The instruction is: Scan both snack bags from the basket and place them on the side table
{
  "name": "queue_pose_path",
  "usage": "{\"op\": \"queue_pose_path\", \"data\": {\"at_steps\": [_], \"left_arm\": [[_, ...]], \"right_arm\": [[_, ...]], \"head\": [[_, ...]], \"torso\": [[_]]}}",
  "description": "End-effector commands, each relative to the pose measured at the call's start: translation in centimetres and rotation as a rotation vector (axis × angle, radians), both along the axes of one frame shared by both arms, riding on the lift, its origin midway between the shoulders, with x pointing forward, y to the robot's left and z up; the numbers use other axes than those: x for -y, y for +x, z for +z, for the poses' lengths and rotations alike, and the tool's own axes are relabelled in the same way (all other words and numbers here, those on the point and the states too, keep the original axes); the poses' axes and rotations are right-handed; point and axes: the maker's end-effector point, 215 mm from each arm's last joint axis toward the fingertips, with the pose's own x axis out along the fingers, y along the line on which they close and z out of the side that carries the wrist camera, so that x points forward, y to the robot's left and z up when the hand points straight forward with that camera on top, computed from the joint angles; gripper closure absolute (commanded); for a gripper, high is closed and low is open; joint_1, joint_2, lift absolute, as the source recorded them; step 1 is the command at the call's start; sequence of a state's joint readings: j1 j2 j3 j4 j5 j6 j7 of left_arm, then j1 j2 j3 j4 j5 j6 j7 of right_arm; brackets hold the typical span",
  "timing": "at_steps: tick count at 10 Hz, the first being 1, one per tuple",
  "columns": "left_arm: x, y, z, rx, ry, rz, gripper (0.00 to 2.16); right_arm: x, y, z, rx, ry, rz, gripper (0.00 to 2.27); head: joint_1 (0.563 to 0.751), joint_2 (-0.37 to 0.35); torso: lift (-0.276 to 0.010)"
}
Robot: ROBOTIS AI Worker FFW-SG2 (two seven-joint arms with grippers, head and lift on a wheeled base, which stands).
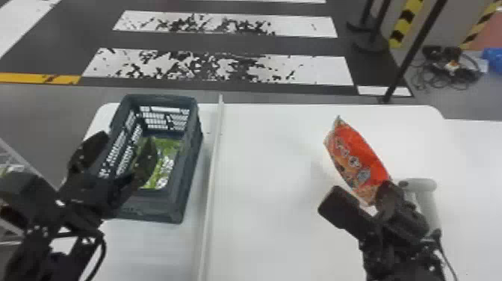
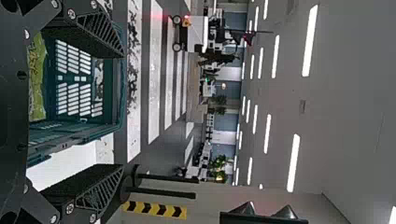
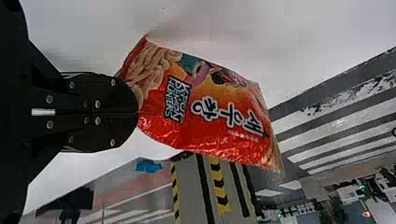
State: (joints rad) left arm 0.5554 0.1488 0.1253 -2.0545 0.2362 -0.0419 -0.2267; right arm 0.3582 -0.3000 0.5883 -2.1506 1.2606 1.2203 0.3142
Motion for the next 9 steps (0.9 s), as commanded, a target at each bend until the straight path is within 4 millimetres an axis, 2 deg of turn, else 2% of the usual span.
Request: {"op": "queue_pose_path", "data": {"at_steps": [1,3,4,5,6,9], "left_arm": [[0.0,0.0,-0.1,0.0,-0.002,0.0,0.17],[-0.1,0.0,-0.3,-0.002,-0.003,0.0,0.17],[-0.1,0.0,-0.3,-0.003,-0.003,-0.003,0.17],[-0.1,0.0,-0.4,-0.004,-0.003,-0.003,0.17],[-0.1,-0.1,-0.5,-0.006,-0.003,-0.006,0.17],[0.0,-0.1,-0.3,-0.002,-0.006,-0.012,0.17]], "right_arm": [[-0.7,-1.4,-0.1,0.003,-0.128,0.023,2.26],[-4.0,-3.5,-3.5,-0.076,-0.13,0.098,2.26],[-6.2,-4.6,-5.3,-0.133,-0.025,0.119,1.86],[-8.8,-5.8,-7.1,-0.222,0.161,0.122,0.75],[-10.4,-6.6,-7.9,-0.287,0.315,0.106,0.0],[-13.4,-6.4,-7.3,-0.383,0.711,0.049,0.07]], "head": [[0.695,-0.007],[0.695,0.008],[0.695,0.034],[0.695,0.066],[0.695,0.087],[0.695,0.178]], "torso": [[-0.074],[-0.074],[-0.074],[-0.074],[-0.074],[-0.074]]}}
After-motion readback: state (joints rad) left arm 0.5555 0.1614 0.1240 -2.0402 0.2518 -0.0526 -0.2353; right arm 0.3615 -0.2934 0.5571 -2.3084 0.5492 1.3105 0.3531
